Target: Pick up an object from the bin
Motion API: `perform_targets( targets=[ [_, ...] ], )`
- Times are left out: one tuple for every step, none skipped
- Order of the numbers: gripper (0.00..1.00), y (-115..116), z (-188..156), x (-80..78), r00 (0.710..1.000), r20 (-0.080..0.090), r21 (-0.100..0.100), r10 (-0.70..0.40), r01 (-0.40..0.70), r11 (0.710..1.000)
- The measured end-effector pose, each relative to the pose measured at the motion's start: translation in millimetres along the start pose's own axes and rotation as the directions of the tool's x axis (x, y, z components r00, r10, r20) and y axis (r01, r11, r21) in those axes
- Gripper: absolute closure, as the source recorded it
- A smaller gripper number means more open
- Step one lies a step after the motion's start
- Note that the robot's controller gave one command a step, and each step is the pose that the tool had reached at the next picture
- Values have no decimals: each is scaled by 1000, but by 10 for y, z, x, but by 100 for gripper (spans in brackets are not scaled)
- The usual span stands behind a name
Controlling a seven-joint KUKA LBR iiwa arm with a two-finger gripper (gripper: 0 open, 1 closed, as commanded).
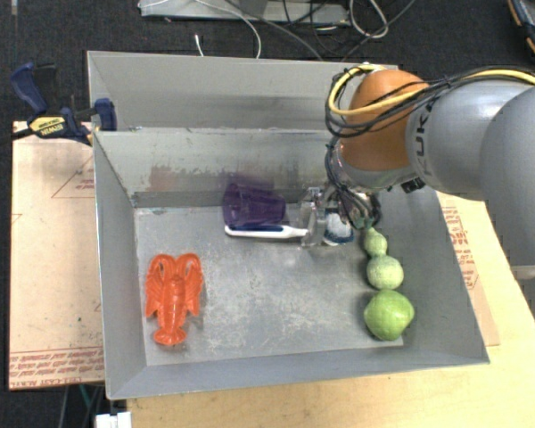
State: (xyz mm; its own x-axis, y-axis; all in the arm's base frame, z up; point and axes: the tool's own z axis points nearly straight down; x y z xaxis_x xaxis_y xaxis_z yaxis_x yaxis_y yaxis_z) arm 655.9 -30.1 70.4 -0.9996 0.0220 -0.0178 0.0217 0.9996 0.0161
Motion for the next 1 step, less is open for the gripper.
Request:
perform_targets(
  targets=[
    [100, -12, -258, 47, 1000, -11, -1, -4, 4, 1000]
  ],
)
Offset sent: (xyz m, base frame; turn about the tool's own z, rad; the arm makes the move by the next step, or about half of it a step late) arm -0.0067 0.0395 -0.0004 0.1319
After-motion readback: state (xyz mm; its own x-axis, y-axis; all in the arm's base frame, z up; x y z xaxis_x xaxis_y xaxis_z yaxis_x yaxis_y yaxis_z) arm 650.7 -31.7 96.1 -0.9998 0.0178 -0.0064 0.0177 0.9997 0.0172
